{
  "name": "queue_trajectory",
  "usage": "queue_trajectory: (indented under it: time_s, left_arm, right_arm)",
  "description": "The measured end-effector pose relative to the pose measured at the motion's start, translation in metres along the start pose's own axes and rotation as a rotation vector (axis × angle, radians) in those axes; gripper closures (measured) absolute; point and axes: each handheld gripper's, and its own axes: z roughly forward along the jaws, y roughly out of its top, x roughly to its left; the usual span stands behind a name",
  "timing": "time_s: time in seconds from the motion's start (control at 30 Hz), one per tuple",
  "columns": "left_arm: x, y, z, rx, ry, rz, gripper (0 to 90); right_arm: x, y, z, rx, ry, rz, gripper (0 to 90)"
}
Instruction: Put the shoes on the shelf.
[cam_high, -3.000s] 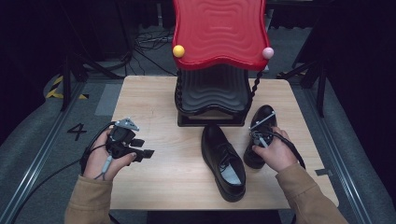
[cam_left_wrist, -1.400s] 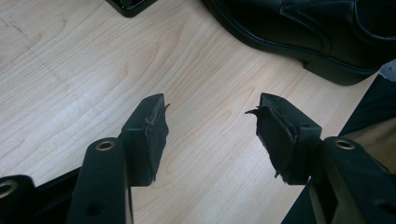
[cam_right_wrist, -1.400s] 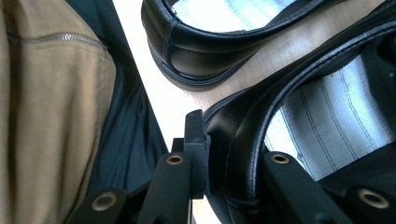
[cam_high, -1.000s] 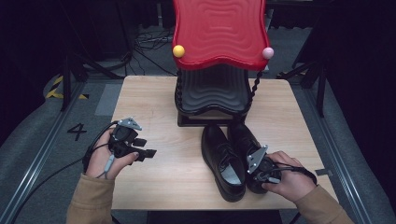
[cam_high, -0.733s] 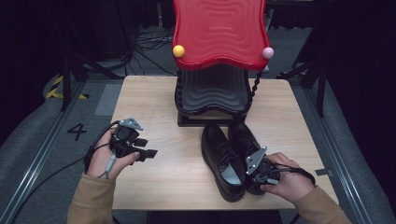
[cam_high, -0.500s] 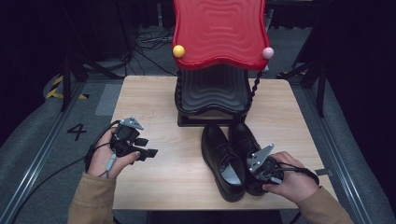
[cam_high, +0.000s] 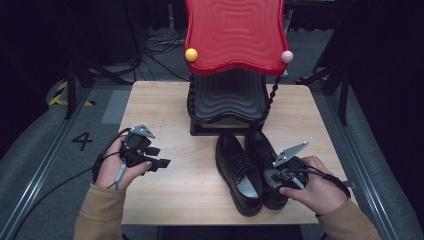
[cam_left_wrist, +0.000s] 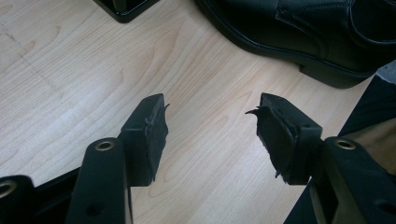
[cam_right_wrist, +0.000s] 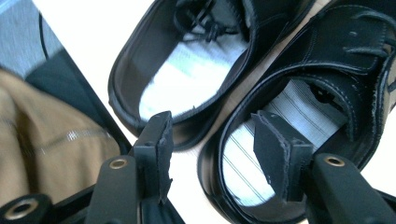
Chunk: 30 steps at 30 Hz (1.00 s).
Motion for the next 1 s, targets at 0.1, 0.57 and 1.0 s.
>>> queue_trajectory:
  time_s: [0.1,0.57,1.0]
  left_arm:
    - [0.001,-0.001,-0.001,-0.004,0.002,-0.001,43.2]
    - [0.002,-0.003,-0.002,-0.008,0.003,-0.010,43.2]
    - [0.002,-0.003,-0.002,-0.006,0.003,-0.007,43.2]
  right_arm:
    - [-0.002,0.006,0.002,-0.016,-0.015,0.150,46.8]
    - [-0.013,0.022,0.044,0.034,-0.059,0.297,43.6]
    - [-0.012,0.027,0.072,0.045,-0.140,0.372,48.4]
